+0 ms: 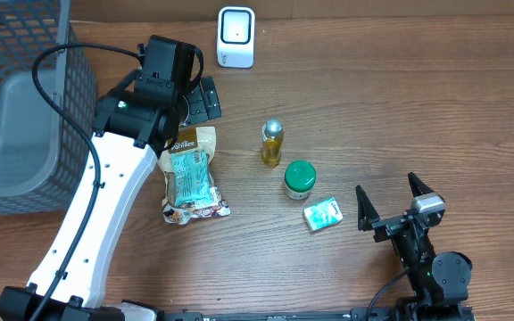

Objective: Scan the item barcode

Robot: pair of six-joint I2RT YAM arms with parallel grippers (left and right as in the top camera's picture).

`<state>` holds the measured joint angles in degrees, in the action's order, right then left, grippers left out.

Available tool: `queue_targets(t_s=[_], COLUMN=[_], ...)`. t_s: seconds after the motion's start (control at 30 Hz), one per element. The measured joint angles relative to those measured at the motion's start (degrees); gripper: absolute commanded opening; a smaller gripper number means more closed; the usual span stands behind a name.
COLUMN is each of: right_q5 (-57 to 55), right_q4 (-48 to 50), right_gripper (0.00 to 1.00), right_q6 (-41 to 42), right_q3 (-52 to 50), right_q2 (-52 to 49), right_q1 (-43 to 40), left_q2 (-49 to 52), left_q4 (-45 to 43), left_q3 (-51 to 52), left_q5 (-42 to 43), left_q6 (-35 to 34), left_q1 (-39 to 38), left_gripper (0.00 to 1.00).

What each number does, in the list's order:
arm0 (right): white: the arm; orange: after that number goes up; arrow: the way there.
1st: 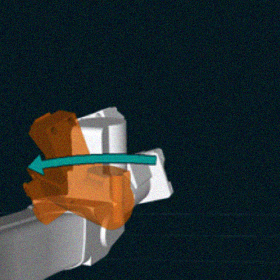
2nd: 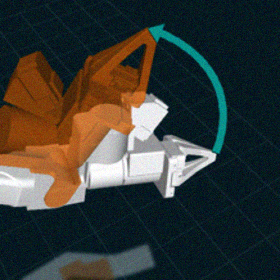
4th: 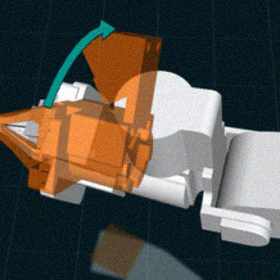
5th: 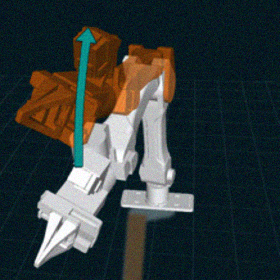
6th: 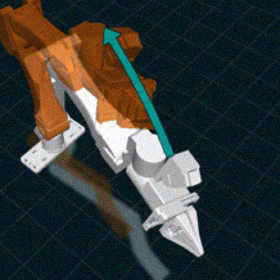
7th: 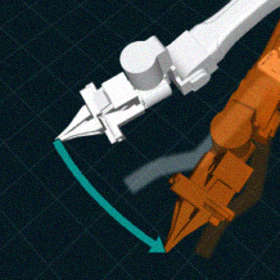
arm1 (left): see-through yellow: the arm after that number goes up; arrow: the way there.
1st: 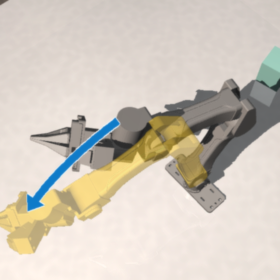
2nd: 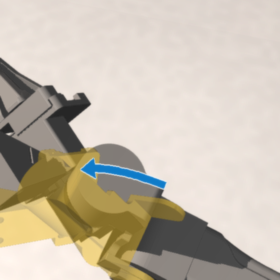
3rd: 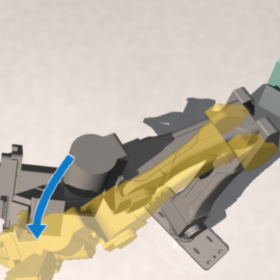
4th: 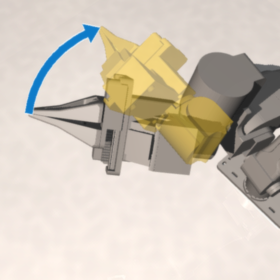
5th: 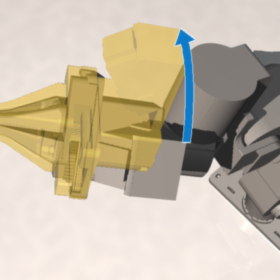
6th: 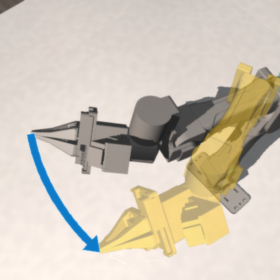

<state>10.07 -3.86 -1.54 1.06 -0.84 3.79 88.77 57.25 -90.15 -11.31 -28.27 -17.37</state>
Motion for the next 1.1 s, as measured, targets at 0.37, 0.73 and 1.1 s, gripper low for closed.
queue_targets(t_s=[0.37,0.73,1.1], right_q5=[4.74,2.84,2.29], right_q4=[-1.49,-20.70,-51.54], right_gripper=[1.00,1.00,1.00], right_q6=[8.31,13.05,11.23], right_q3=[0.26,24.70,67.38], right_q2=[0.00,-6.88,-42.16], right_q1=[0.00,0.00,0.00], left_q2=[0.00,0.00,0.00], left_q4=[0.00,-0.02,0.00], left_q3=[0.00,0.00,0.00], left_q5=[0.00,0.02,0.09], left_q6=[0.00,0.00,0.00], left_q1=[0.00,0.00,0.00], left_gripper=[1.00,1.00,1.00])
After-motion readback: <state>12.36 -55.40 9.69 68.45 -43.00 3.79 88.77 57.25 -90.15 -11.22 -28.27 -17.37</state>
